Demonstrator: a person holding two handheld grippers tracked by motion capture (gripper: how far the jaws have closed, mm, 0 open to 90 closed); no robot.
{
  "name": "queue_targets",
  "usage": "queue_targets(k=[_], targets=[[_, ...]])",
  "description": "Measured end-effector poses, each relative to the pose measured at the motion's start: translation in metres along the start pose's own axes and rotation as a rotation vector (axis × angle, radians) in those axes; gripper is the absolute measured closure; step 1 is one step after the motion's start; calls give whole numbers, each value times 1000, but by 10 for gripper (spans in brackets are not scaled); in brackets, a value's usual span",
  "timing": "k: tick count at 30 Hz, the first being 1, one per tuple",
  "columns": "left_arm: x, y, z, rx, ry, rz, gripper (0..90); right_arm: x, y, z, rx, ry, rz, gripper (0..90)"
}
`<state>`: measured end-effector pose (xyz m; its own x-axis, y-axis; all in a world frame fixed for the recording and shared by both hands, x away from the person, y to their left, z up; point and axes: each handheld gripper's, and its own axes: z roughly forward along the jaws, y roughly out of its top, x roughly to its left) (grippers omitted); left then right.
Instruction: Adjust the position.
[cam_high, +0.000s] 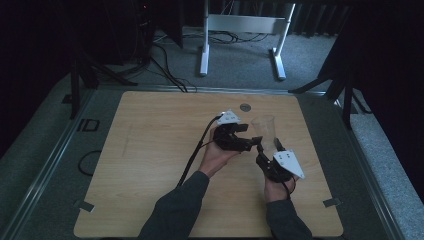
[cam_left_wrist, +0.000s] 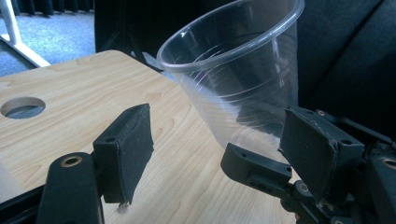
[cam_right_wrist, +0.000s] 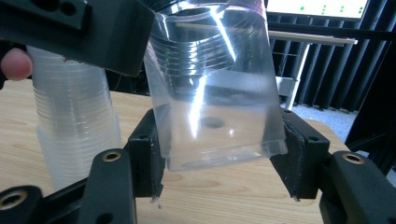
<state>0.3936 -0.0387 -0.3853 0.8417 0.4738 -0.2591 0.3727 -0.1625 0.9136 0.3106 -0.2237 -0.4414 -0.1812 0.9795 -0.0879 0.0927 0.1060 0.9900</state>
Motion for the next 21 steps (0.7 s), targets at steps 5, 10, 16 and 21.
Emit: queue_targets(k=[5, 10, 16, 21], targets=[[0, 0, 1, -12, -12, -14, 249, 1, -1, 0, -1, 3, -5, 419], [-1, -1, 4, -20, -22, -27, 237, 2, -1, 0, -4, 2, -6, 419], [-4, -1, 6, -52, -15, -33, 234, 2, -1, 0, -8, 2, -6, 419], [-6, -1, 8, -77, -19, -55, 232, 3, 0, -1, -13, -1, 1, 418]])
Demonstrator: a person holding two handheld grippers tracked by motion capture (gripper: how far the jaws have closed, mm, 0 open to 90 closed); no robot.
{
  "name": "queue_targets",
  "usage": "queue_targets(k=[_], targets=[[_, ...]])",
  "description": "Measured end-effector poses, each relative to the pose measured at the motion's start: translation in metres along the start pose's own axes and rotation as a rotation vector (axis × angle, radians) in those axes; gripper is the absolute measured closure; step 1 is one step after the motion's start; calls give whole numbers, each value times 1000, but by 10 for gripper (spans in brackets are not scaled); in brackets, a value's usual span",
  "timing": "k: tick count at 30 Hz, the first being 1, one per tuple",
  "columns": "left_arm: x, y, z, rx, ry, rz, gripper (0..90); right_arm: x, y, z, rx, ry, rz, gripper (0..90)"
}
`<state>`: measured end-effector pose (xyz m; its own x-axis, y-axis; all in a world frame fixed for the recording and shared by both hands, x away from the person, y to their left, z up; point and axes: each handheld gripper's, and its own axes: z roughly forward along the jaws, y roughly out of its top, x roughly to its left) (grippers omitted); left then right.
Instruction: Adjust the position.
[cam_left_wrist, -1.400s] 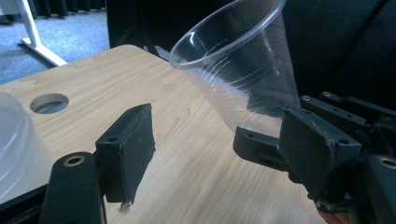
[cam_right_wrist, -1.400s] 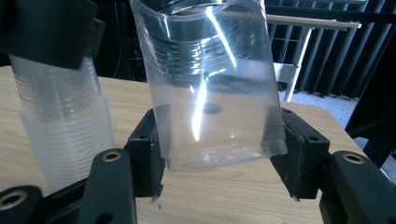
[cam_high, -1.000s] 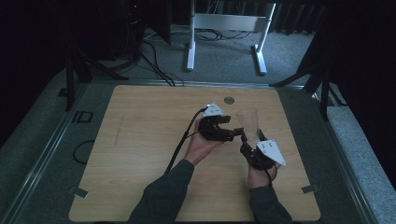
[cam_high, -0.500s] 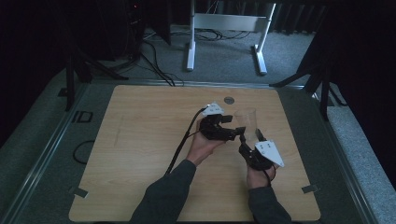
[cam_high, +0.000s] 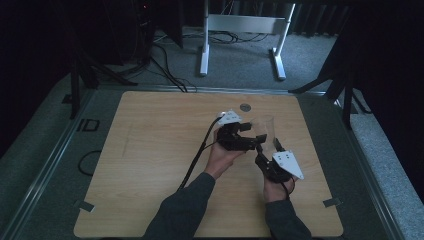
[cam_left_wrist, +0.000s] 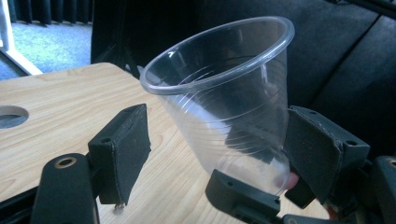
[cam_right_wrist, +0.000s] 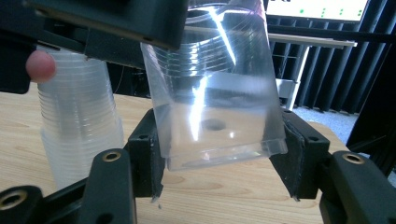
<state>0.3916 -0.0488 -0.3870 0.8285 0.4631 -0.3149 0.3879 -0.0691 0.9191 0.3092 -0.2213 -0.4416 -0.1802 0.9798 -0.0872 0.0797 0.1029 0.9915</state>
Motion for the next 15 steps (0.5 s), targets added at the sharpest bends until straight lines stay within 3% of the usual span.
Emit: queue_targets(k=[15], targets=[[-4, -3, 10, -8, -29, -31, 222, 3, 1, -1, -13, 9, -5, 419]])
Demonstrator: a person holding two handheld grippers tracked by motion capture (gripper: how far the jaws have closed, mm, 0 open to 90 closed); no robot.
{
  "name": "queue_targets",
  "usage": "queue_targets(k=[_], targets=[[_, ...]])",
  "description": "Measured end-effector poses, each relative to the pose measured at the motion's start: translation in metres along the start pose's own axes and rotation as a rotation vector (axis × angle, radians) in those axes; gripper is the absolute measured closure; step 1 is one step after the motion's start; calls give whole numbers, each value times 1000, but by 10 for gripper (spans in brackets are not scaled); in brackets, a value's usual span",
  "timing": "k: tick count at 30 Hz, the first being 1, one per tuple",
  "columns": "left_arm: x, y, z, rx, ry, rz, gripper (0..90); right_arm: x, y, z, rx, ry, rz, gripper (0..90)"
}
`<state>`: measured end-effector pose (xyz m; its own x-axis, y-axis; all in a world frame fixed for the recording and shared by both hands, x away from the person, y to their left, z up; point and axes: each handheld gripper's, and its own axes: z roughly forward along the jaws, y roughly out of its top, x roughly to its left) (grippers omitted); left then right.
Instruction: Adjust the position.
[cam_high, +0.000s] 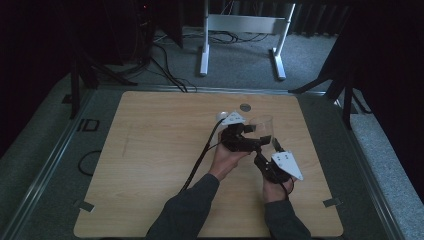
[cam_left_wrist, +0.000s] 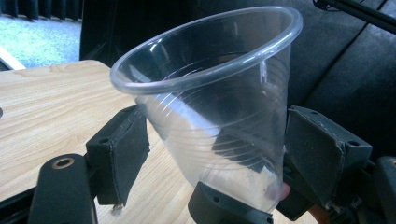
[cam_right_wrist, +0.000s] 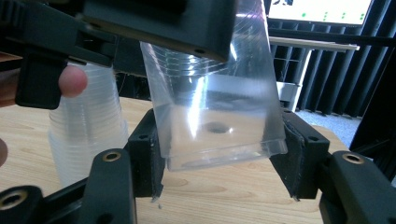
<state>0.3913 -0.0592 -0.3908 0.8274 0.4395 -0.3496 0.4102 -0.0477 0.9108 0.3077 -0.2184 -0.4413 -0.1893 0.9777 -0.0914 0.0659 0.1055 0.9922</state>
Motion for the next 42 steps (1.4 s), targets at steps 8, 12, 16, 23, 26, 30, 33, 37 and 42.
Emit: queue_targets(k=[8, 12, 16, 23, 26, 30, 33, 37, 42], targets=[[3, 1, 1, -12, -13, -30, 219, 1, -1, 0, -1, 6, -3, 420], [5, 1, 1, -22, -18, -48, 219, 2, -1, 0, 0, 10, -3, 419], [7, 2, 0, -30, -24, -69, 219, 3, -2, 1, 1, 16, -12, 419], [6, 3, 0, -47, -23, -73, 220, 4, -2, 1, 5, 22, -13, 420], [6, 3, -1, -56, -15, -69, 240, 4, -2, 1, 5, 23, -13, 420], [4, 3, -2, -59, -11, -61, 255, 3, -2, 1, 3, 24, -15, 420], [4, 3, -2, -63, -11, -62, 260, 4, -2, 1, 5, 25, -15, 419], [3, 3, -2, -64, -10, -59, 269, 3, -2, 1, 6, 28, -17, 418], [3, 3, -2, -65, -5, -55, 273, 2, -2, 2, 11, 36, -16, 417]])
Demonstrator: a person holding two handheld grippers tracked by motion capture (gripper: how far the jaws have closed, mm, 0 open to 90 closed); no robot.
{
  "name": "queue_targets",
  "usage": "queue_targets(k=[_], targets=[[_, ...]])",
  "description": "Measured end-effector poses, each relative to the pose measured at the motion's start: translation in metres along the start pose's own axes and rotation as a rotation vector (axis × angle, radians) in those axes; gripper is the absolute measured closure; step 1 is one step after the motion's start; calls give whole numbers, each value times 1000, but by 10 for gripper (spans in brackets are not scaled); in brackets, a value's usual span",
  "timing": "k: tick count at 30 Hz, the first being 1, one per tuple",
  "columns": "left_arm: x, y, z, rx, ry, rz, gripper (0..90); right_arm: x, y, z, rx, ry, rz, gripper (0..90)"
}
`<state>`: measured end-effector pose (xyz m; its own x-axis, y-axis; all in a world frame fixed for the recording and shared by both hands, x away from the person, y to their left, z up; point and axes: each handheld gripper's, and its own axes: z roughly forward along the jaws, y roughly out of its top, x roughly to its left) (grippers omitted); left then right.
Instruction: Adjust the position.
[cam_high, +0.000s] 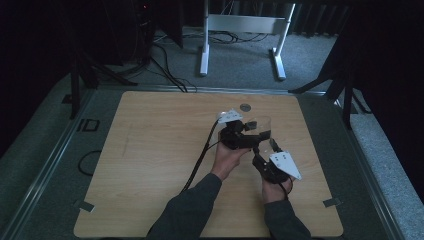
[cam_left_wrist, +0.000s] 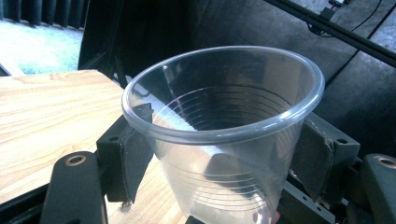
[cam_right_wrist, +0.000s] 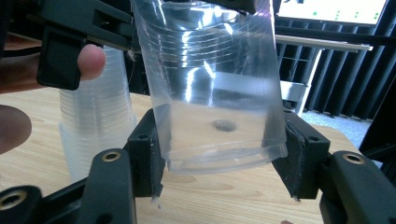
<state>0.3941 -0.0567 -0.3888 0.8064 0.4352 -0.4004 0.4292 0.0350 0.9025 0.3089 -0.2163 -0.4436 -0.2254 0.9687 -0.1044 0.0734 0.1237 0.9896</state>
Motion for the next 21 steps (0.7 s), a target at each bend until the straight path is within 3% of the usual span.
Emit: queue_targets(k=[21], targets=[[-3, 2, -2, -2, 14, 40, 300, -2, 0, 3, 45, 31, -11, 351]])
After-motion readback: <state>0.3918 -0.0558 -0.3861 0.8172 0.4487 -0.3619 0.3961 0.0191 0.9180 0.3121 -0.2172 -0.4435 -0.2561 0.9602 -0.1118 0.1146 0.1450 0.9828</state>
